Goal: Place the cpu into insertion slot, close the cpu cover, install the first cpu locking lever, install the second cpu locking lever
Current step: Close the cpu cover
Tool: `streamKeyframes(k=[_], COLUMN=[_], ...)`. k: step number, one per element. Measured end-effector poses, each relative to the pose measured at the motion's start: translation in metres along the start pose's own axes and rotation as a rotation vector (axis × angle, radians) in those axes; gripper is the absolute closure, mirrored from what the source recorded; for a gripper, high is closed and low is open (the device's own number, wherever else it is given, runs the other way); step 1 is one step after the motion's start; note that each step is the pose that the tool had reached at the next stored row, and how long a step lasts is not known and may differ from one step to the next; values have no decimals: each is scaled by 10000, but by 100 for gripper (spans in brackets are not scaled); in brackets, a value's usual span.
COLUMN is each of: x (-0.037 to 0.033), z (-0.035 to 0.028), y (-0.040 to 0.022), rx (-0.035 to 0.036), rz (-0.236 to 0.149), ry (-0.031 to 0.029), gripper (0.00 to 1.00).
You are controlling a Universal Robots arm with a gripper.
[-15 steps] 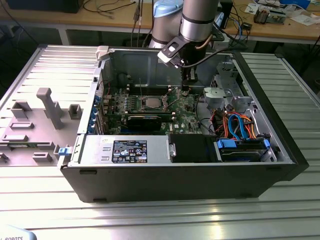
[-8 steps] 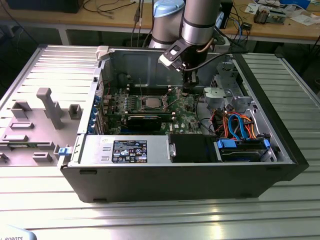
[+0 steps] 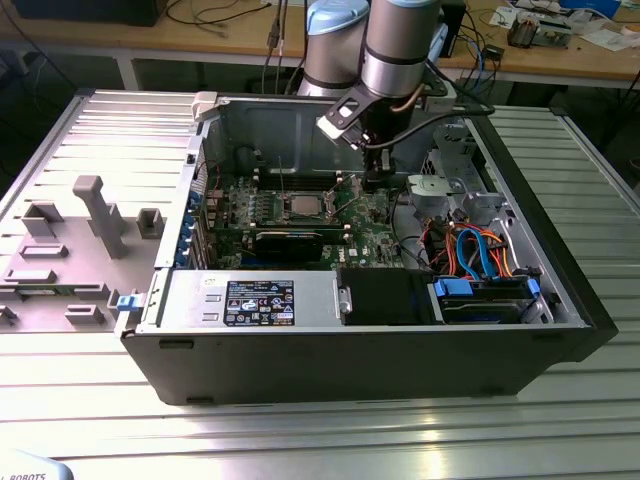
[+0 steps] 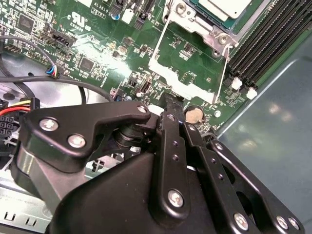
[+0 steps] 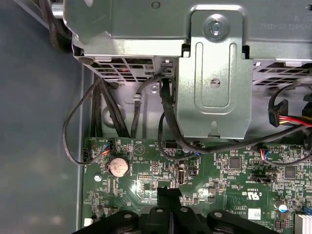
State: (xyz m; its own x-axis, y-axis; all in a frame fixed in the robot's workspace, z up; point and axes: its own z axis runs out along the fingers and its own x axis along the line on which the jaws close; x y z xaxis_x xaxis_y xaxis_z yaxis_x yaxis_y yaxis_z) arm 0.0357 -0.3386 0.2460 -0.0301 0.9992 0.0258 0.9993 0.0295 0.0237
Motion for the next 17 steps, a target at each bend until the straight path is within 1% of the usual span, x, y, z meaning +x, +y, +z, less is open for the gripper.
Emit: streamKeyframes(k=[3, 5, 17], x=[2, 2, 2], z=[-1, -4, -5], y=[-28, -53, -73], rx=[5, 6, 7], rz=[1, 2, 2], ry=[41, 86, 86], gripper=[89, 89, 89])
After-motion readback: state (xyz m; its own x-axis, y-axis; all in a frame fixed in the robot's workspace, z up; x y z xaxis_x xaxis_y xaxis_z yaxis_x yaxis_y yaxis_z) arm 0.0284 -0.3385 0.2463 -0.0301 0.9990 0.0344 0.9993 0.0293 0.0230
